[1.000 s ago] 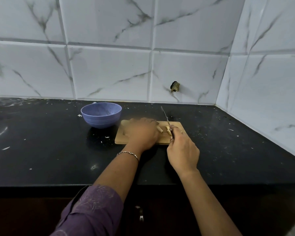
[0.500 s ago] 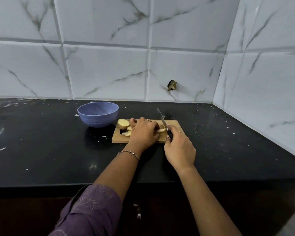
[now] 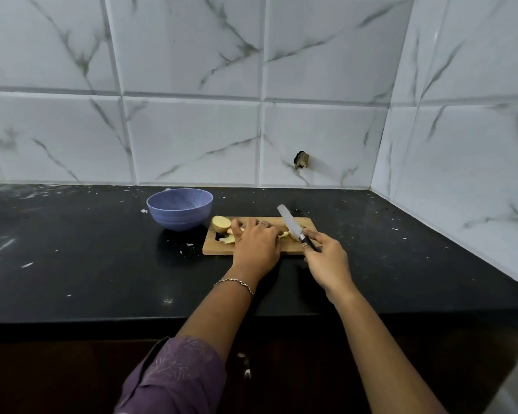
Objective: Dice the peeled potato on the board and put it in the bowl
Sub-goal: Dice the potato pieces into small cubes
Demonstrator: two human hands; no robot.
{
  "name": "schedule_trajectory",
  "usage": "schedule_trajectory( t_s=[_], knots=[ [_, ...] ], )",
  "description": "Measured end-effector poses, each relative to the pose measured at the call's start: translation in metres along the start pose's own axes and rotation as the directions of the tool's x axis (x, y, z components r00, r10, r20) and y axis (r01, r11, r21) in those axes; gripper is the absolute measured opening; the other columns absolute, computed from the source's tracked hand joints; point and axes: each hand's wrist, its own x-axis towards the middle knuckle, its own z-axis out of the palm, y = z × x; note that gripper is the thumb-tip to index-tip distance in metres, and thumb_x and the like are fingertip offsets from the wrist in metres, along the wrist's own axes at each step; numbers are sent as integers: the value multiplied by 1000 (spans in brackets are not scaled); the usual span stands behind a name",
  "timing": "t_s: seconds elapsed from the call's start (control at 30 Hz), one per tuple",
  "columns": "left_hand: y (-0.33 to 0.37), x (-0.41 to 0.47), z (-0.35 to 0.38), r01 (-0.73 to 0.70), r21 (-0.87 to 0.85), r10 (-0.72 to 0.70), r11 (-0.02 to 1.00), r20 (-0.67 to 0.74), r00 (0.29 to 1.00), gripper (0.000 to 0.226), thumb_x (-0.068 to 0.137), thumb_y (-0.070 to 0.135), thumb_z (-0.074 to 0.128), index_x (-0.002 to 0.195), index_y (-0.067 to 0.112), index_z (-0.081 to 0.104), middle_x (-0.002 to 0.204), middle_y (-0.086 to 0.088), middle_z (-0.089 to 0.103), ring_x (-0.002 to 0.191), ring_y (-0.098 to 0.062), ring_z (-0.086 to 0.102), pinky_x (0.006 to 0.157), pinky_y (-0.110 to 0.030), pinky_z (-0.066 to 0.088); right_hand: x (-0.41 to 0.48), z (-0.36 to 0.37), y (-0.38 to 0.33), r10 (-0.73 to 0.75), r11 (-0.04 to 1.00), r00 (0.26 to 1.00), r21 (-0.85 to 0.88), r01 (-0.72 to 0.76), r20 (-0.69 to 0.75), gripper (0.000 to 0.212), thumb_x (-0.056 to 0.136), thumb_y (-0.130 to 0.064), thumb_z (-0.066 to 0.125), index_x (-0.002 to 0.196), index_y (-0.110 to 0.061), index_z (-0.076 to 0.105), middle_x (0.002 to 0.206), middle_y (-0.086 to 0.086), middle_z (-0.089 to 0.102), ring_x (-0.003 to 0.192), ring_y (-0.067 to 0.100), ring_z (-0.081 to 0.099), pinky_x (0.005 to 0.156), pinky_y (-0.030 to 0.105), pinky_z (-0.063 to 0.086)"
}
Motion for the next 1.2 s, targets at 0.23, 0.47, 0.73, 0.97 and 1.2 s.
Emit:
schedule_trajectory(
  t_s=[0.23,0.47,0.73,0.97,1.2],
  knots=[
    [-3,8,1,106,-85,-101,991,57,993,28,99,25,48,118,34,67,119,7,65,126,-19,42,108,-54,10,-11,1,-2,-110,962,993,-252,100,-29,40,96,-23,57,131,-40,59,104,-4,68,88,21,66,72,36,57],
    [-9,15,5,154,-134,-149,979,46,988,29,98,20,49,110,36,70,113,9,67,122,-19,43,108,-53,17,-9,1,-2,-145,944,989,-304,129,-28,40,96,-24,58,132,-40,59,104,-5,68,87,19,65,68,33,55],
    [-8,15,5,139,-113,-134,984,53,990,25,97,27,50,112,35,69,115,8,67,122,-20,42,107,-53,17,-9,3,-1,-168,925,986,-348,151,-19,38,95,-24,60,131,-37,61,103,-6,69,85,18,66,67,34,56],
    [-7,14,5,136,-97,-130,986,66,989,27,98,25,49,115,35,67,117,7,66,124,-21,42,109,-55,15,-16,11,-4,-267,795,964,-560,233,22,34,96,-18,54,124,-32,63,107,-8,69,98,17,64,74,30,48],
    [-6,12,0,121,-81,-116,989,66,991,30,99,22,46,117,35,66,118,4,65,122,-22,43,107,-53,15,-17,19,-3,-380,683,925,-668,296,21,28,95,-11,50,115,-27,62,104,-6,66,89,19,65,72,35,54]
  ],
)
